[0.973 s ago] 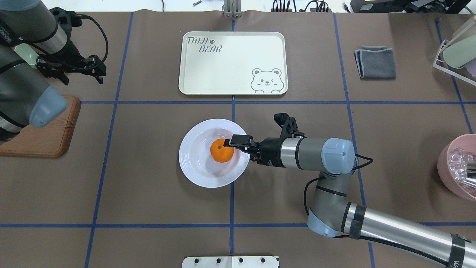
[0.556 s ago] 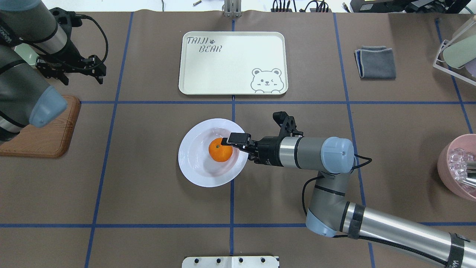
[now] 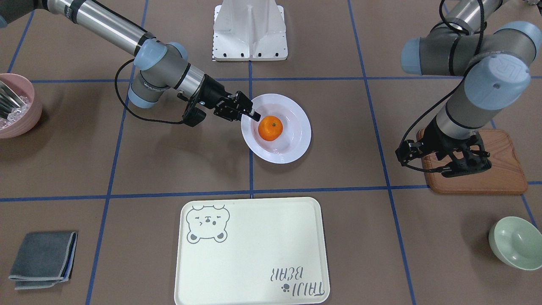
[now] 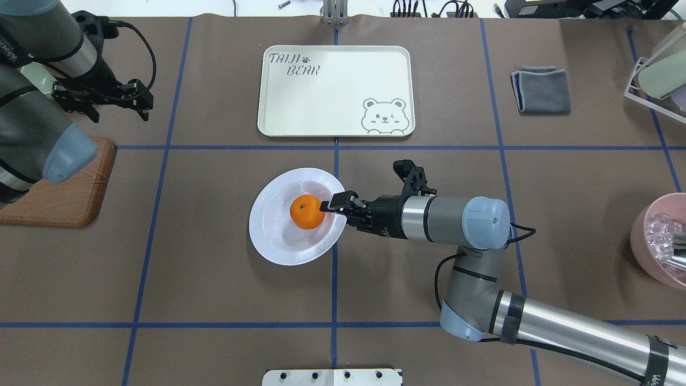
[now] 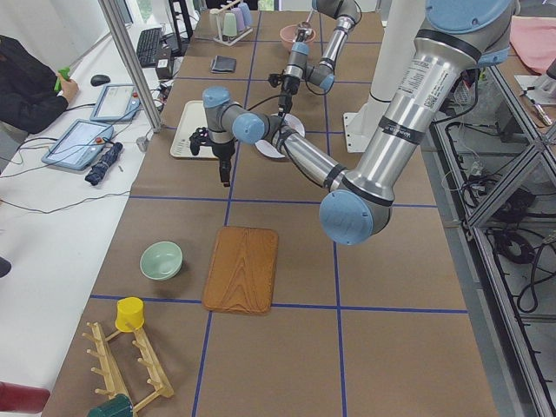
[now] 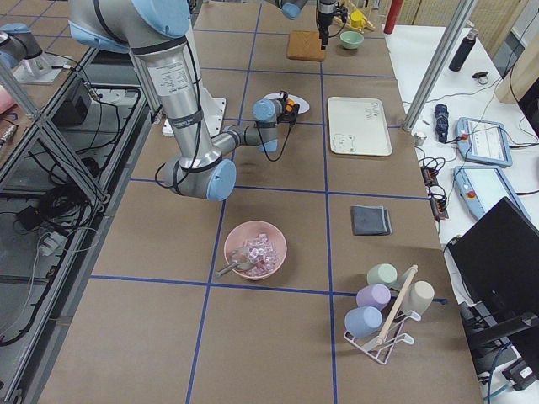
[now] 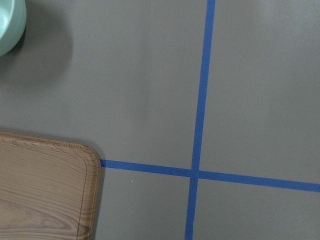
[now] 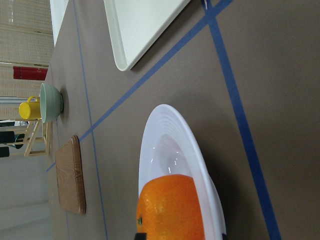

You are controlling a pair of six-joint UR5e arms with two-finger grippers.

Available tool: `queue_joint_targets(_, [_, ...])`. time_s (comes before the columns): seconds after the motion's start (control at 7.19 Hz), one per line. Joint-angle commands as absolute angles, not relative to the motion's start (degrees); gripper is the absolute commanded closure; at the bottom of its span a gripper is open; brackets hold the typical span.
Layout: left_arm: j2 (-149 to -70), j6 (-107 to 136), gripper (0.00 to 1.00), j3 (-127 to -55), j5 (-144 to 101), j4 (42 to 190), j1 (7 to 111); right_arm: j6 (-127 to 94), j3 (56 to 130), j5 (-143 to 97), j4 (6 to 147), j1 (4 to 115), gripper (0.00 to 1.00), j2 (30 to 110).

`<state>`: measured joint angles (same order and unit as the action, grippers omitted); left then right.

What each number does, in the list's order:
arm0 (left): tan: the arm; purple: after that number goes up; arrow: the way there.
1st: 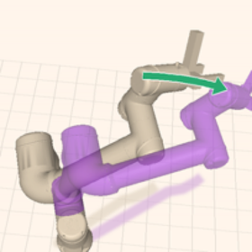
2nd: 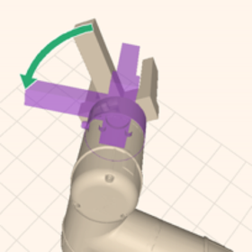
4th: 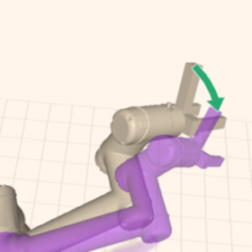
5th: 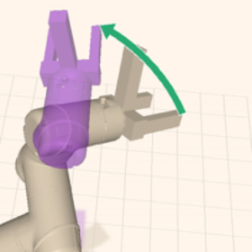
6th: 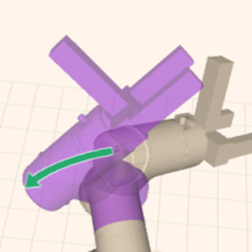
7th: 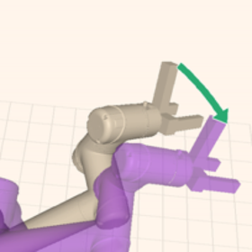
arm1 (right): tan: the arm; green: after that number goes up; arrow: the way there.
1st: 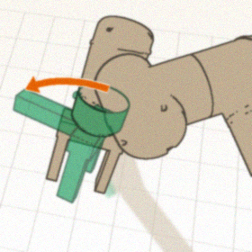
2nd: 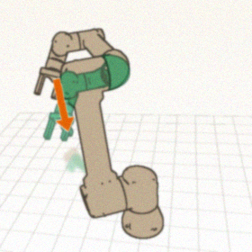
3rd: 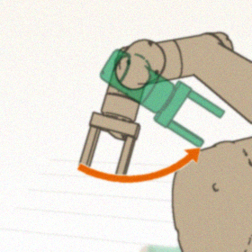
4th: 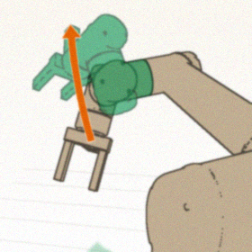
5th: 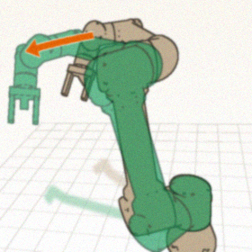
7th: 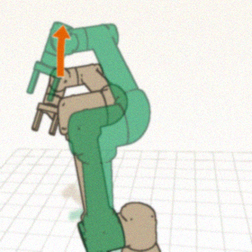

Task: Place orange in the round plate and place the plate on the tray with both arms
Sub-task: 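Lift the plate with the right gripper and carry it onto the cream tray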

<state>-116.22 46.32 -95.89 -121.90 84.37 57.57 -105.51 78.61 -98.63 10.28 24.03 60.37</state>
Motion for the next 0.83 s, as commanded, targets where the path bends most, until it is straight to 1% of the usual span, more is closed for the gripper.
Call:
queue_joint_targets(0.0, [-116.28, 46.32, 0.02, -95.89, -121.9, 84.37, 57.48, -105.47, 78.84, -98.61, 10.37, 23.99, 0.63, 60.38])
queue_joint_targets(0.28, [-116.37, 46.32, 0.02, -95.89, -121.9, 84.37, 57.48, -105.29, 78.84, -98.61, 10.46, 24.08, 0.9, 60.38])
queue_joint_targets(0.42, [-116.37, 46.32, 0.02, -95.89, -121.9, 84.37, 57.48, -105.21, 78.84, -98.61, 10.28, 24.08, 1.0, 60.38])
queue_joint_targets(0.7, [-116.37, 46.32, 0.02, -95.89, -121.82, 84.37, 57.57, -105.38, 80.23, -97.39, 9.84, 24.17, 1.0, 60.38])
